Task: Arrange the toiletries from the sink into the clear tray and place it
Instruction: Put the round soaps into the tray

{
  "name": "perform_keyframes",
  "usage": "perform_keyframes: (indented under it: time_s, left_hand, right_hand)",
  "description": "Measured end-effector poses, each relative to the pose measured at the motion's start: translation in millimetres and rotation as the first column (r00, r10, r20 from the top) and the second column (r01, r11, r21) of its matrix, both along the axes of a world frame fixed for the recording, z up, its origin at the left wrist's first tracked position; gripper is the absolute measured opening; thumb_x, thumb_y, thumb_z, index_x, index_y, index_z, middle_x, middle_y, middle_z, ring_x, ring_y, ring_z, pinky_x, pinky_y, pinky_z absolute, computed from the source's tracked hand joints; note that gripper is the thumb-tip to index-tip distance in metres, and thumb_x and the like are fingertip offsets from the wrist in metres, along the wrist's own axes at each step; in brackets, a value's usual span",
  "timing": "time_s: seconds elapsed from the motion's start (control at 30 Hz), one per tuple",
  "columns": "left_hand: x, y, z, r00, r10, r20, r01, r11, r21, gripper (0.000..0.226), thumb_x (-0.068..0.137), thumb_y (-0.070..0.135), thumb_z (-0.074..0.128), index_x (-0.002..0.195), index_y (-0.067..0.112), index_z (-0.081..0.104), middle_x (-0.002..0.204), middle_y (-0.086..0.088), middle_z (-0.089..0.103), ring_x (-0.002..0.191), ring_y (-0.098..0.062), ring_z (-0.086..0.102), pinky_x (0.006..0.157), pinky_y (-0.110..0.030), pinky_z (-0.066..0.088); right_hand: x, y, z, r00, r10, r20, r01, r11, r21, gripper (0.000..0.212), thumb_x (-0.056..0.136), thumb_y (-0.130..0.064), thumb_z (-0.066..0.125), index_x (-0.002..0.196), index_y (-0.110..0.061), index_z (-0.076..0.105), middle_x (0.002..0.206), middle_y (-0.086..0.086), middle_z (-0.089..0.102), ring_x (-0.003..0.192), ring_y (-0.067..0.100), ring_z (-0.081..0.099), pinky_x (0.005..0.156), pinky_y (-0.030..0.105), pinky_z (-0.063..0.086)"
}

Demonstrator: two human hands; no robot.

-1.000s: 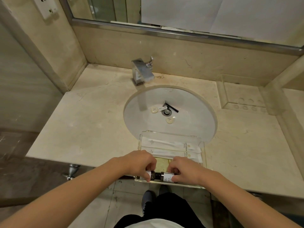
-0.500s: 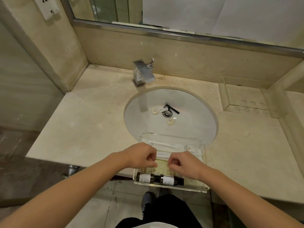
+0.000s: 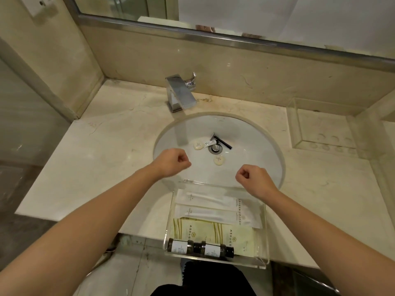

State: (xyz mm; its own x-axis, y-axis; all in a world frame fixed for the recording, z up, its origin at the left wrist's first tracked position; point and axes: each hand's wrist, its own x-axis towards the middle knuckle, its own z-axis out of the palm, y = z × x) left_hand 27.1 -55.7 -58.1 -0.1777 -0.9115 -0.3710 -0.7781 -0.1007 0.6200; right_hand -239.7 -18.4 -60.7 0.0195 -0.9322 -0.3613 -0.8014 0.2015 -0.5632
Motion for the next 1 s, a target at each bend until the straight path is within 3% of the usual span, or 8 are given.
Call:
perform_keyframes:
  time_s: [0.17,0.27,0.43,0.5,0.73,1.0]
  left_hand:
    - [-4,-40,-25,0.986,0.163,0.022,-0.164,0.985,0.051,0.007,0.085,0.02,0.063,0.085,0.013,0.065,0.096,-0.009,0.07,0.078,-0.022,0.06,0.079,-0.035,0.053]
    - [-9,-56,-44,0.97,0.229,0.078,-0.233,0.971,0.056,0.01,0.085,0.019,0.06,0.088,0.012,0.065,0.096,-0.009,0.07,0.082,-0.024,0.062,0.071,-0.028,0.045]
    - [-23,-80,-78,0.95,0.275,0.149,-0.29,0.953,0.09,0.019,0.085,0.023,0.059,0.099,0.011,0.064,0.105,-0.014,0.068,0.101,-0.031,0.061,0.082,-0.031,0.047]
    - [-31,-90,-92,0.945,0.279,0.172,-0.298,0.95,0.096,0.025,0.086,0.025,0.058,0.106,0.011,0.061,0.112,-0.015,0.065,0.106,-0.032,0.058,0.085,-0.032,0.046]
    - [-57,-127,-137,0.928,0.308,0.211,-0.321,0.947,0.026,0.041,0.091,0.03,0.055,0.127,0.01,0.05,0.126,-0.017,0.057,0.12,-0.034,0.051,0.096,-0.038,0.044]
    - [-71,-148,-167,0.899,0.142,0.415,-0.168,0.985,0.028,0.038,0.087,0.032,0.058,0.121,0.016,0.052,0.124,-0.017,0.053,0.112,-0.04,0.055,0.088,-0.041,0.045]
  right_hand:
    - [-7,-39,-27,0.994,-0.096,-0.061,0.101,0.992,0.078,0.014,0.085,-0.021,0.056,0.075,-0.017,0.064,0.077,0.001,0.068,0.077,0.023,0.064,0.07,0.038,0.055]
    - [-9,-58,-48,0.977,-0.19,-0.093,0.201,0.971,0.128,0.015,0.085,-0.023,0.056,0.071,-0.018,0.058,0.083,0.006,0.068,0.081,0.027,0.063,0.068,0.035,0.051]
    - [-10,-86,-82,0.961,-0.253,-0.111,0.273,0.931,0.243,0.011,0.083,-0.025,0.059,0.074,-0.021,0.054,0.092,0.007,0.065,0.086,0.029,0.06,0.067,0.029,0.043]
    - [-9,-97,-97,0.962,-0.248,-0.116,0.271,0.927,0.261,0.009,0.082,-0.027,0.059,0.082,-0.019,0.056,0.095,0.007,0.065,0.09,0.028,0.06,0.068,0.031,0.044]
    - [11,-128,-144,0.981,-0.137,-0.134,0.171,0.943,0.287,0.038,0.081,-0.046,0.059,0.107,-0.019,0.05,0.103,0.006,0.065,0.095,0.03,0.062,0.076,0.034,0.047]
    - [35,-139,-165,0.966,-0.011,-0.26,0.07,0.973,0.22,0.043,0.078,-0.042,0.056,0.113,-0.02,0.047,0.1,0.006,0.063,0.088,0.03,0.058,0.07,0.031,0.04]
